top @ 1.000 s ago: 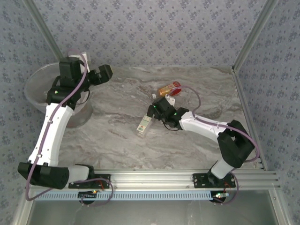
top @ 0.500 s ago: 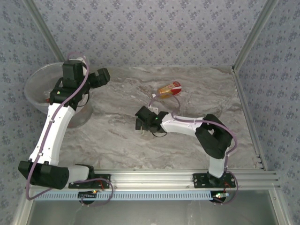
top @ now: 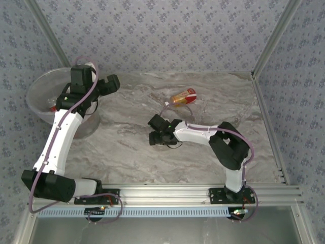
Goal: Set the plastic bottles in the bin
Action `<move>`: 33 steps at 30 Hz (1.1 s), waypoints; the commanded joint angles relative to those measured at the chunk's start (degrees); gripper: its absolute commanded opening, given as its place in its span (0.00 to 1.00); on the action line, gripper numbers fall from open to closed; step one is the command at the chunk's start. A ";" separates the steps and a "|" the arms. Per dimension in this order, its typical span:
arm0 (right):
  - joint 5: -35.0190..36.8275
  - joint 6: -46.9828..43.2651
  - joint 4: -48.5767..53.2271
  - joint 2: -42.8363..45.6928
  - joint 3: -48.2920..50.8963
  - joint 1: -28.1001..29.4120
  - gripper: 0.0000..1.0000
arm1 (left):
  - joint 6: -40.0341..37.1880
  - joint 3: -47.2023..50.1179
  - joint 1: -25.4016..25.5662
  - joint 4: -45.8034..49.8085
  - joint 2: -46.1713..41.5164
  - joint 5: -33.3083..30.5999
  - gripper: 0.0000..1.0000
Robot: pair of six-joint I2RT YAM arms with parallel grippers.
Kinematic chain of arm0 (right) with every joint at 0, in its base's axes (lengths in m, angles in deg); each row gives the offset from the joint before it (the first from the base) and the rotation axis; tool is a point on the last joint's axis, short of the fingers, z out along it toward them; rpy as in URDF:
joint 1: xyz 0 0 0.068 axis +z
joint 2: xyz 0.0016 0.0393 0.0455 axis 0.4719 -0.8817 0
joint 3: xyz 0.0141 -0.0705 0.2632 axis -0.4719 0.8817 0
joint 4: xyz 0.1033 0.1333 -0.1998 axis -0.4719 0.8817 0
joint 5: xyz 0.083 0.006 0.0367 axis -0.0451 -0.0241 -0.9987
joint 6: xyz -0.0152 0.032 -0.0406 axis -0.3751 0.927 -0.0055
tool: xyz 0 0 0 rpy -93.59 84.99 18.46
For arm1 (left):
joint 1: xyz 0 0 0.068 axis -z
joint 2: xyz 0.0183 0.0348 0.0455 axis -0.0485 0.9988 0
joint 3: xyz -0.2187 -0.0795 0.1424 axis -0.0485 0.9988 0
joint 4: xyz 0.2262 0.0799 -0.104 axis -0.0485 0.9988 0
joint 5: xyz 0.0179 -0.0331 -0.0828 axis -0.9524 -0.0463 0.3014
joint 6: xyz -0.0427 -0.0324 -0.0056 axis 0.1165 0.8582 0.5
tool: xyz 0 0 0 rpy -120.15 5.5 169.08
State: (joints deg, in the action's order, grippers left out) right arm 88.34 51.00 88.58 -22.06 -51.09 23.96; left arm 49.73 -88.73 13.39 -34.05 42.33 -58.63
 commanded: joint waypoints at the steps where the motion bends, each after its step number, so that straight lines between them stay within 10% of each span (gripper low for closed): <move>1: -3.83 -8.99 0.24 1.00 1.52 -0.43 0.73 | -0.14 -0.47 0.07 0.32 1.31 4.60 1.00; 15: -10.48 -30.27 -21.16 22.88 10.31 -3.84 0.59 | 14.92 8.75 4.87 -14.25 0.15 31.95 0.99; 23: -19.01 -32.28 -27.84 22.17 7.73 -2.60 0.59 | 18.84 10.61 7.76 -19.30 1.57 32.51 0.99; 33: -19.62 -29.38 -33.56 19.74 4.63 -3.07 0.60 | 20.17 14.54 8.28 -20.56 -1.15 28.03 0.56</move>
State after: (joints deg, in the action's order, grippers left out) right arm 70.50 20.73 58.39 -1.30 -43.22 21.21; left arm 69.83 -75.58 21.28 -53.39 43.68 -28.51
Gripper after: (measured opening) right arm 0.606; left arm 0.597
